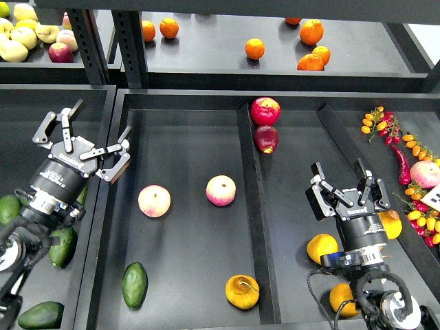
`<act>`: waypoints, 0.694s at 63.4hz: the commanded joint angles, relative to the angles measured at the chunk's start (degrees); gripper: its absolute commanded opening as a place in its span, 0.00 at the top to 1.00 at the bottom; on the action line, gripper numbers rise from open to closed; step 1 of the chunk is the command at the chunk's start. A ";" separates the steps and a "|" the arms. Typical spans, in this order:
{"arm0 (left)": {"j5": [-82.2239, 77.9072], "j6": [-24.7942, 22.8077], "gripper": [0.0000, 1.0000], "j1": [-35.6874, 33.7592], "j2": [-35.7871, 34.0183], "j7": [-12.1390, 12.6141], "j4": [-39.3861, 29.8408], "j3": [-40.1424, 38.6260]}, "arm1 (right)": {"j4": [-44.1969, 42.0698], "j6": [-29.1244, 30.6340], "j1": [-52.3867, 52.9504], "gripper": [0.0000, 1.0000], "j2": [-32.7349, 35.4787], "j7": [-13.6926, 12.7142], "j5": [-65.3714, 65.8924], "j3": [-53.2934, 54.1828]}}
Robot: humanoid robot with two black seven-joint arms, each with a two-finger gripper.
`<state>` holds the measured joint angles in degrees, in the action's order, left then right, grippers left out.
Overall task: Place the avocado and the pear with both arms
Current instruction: 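Swing the left gripper over the middle bin toward the green avocado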
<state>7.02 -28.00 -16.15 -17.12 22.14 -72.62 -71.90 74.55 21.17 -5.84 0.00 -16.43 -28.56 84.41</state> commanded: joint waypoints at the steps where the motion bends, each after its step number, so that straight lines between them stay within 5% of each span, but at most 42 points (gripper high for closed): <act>1: -0.52 0.00 0.00 -3.80 -7.22 5.37 1.17 7.38 | -0.02 0.19 -0.14 0.00 0.00 0.00 0.00 0.23; 15: -7.45 0.00 0.00 -8.02 -17.06 5.86 0.20 22.67 | -0.02 0.36 -0.23 0.00 0.00 0.00 0.00 0.23; 29: -18.36 0.00 0.01 -13.29 -19.09 5.86 -1.29 33.48 | 0.07 0.36 -0.49 0.00 0.00 0.00 0.00 0.05; 44: -21.61 0.00 0.01 -27.18 -19.26 5.86 -1.65 50.27 | 0.16 -1.30 0.47 0.00 0.00 0.08 0.00 -0.30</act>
<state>-14.31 -28.00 -39.03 -36.44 28.01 -74.19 -26.66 74.64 20.77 -6.01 0.00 -16.36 -28.56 84.25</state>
